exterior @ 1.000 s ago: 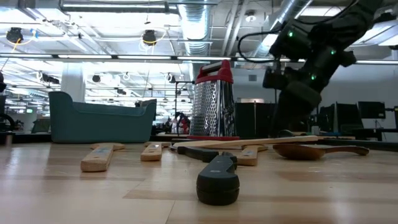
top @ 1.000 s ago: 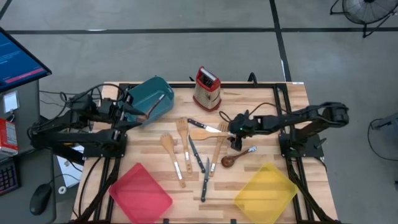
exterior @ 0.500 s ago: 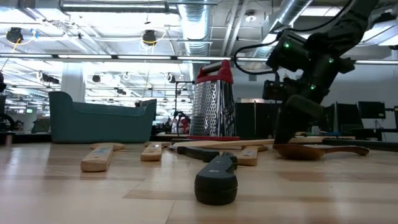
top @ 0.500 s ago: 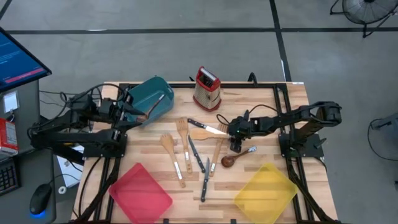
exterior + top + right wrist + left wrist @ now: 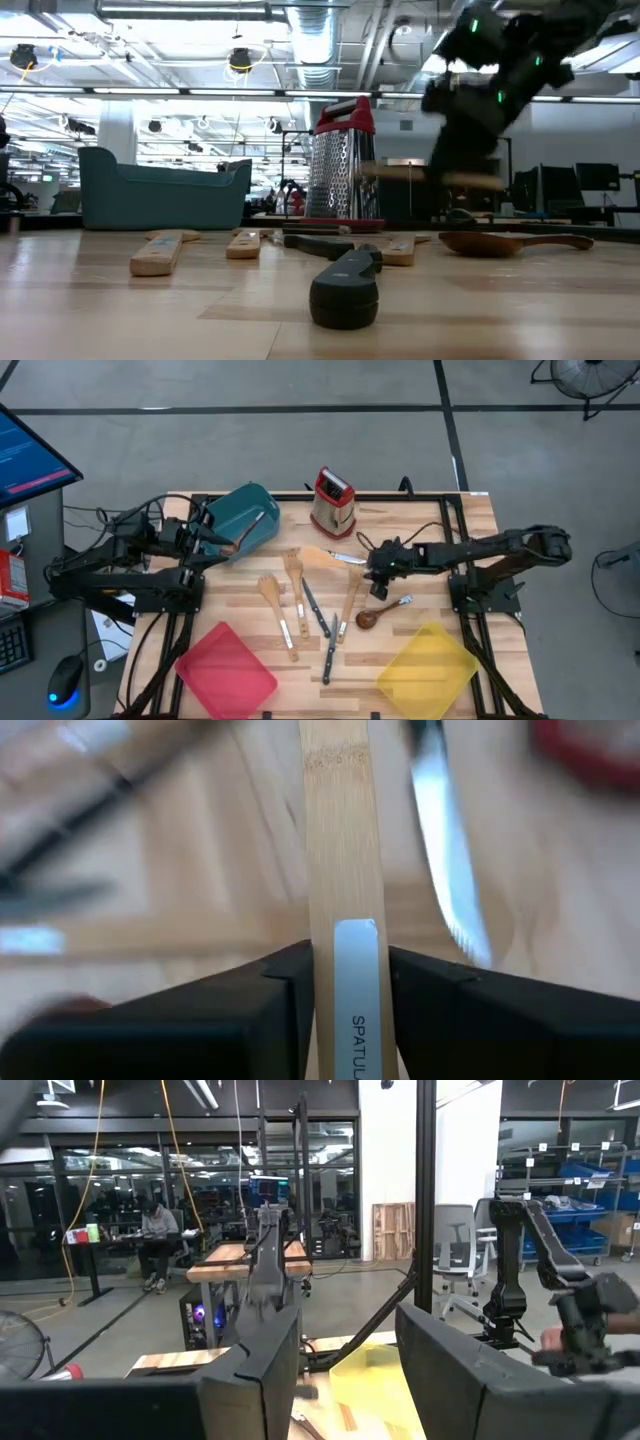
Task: Pick & Place Kitchen Items
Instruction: Put the brown wooden spatula into the pink bin
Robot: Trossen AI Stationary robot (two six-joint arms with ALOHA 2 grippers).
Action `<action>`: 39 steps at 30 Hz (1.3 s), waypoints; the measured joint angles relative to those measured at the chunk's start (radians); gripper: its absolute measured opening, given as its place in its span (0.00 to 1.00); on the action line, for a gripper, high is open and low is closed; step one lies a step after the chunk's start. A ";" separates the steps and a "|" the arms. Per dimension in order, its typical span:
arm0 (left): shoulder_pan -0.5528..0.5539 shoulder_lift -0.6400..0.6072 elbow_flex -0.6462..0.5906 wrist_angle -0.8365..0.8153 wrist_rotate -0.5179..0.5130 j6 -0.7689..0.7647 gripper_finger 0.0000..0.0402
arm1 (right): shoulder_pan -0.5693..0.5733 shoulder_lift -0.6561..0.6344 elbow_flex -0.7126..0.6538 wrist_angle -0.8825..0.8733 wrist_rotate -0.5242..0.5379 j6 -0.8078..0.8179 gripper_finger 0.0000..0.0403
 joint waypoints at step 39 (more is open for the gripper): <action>0.000 0.018 -0.001 -0.075 -0.047 -0.002 0.37 | 0.164 -0.529 0.146 0.023 -0.015 -0.122 0.25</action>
